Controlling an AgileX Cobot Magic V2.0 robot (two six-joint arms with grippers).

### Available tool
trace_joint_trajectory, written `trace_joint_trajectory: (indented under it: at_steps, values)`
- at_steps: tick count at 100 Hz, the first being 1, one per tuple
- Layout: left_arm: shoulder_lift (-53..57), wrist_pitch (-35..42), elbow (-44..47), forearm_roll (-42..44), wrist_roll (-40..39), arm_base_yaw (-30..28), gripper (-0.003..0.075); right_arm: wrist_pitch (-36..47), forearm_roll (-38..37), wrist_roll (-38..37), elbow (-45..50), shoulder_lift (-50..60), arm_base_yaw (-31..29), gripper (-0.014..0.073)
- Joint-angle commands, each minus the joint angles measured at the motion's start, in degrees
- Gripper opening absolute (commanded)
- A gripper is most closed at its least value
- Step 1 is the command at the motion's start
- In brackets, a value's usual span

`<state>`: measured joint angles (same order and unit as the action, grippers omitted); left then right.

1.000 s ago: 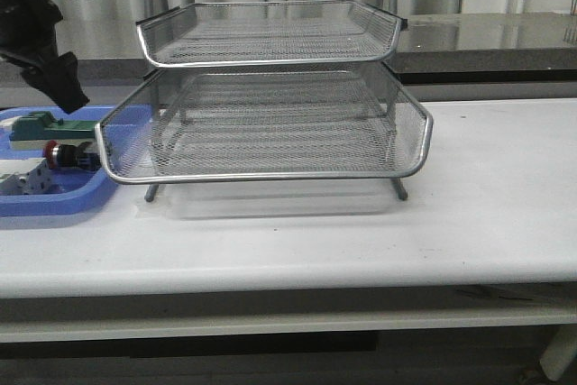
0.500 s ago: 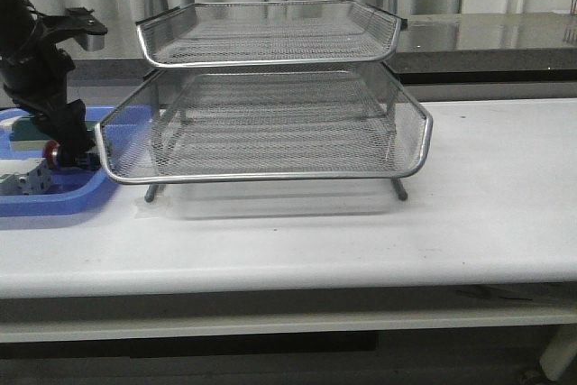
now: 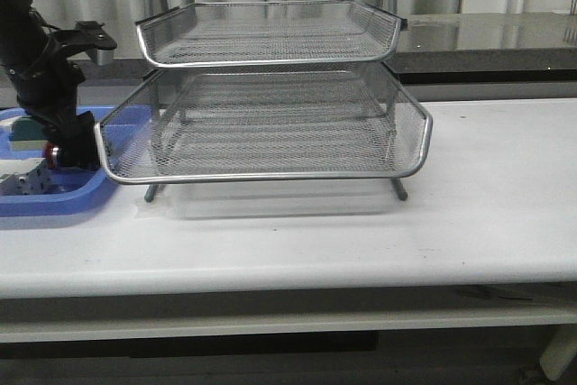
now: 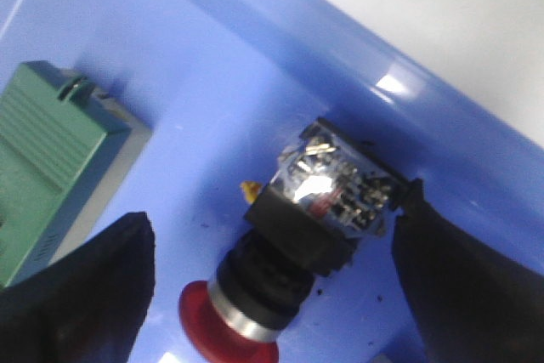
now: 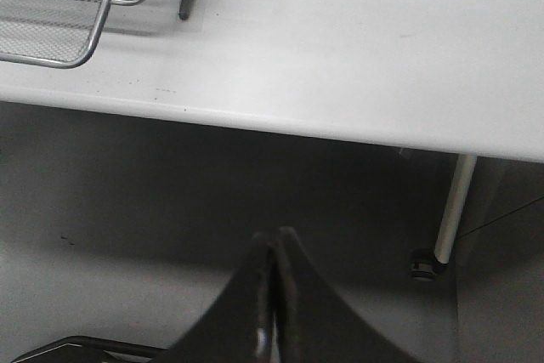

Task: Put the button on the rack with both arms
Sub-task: 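Lower the left gripper and grasp the red push-button switch, then lift the red push-button switch out of the blue tray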

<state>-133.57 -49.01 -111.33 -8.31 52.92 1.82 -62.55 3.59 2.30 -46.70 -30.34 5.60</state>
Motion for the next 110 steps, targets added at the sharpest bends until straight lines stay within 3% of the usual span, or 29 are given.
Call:
trace_joint_trajectory:
  at_steps: [1, 47, 57, 76, 88, 110]
  values:
    - [3.13, 1.82, -2.17, -1.10, 0.20, 0.33, 0.0548, 2.97, -0.63, 0.00, -1.37, -0.27, -0.22, -0.0066]
    - [1.15, 1.75, -2.17, -1.10, 0.20, 0.33, 0.0533, 2.92, -0.63, 0.00, -1.37, -0.33, -0.22, -0.0066]
    - [1.15, 1.75, -2.17, -1.20, 0.20, 0.33, 0.0439, 2.92, -0.63, 0.00, -1.37, -0.33, -0.22, -0.0066]
    - [1.15, 0.76, -2.91, -1.20, 0.20, 0.33, 0.0127, 2.92, -0.63, 0.00, -1.37, -0.33, -0.22, -0.0066]
    - [1.15, -2.82, -5.86, -1.20, -0.01, 0.33, -0.0022, 2.92, -0.63, 0.00, -1.37, -0.33, -0.22, -0.0066]
    - [1.77, -12.20, -14.72, -1.20, -2.51, 0.33, -0.0020, 2.92, -0.63, 0.00, -1.37, -0.33, -0.22, -0.0066]
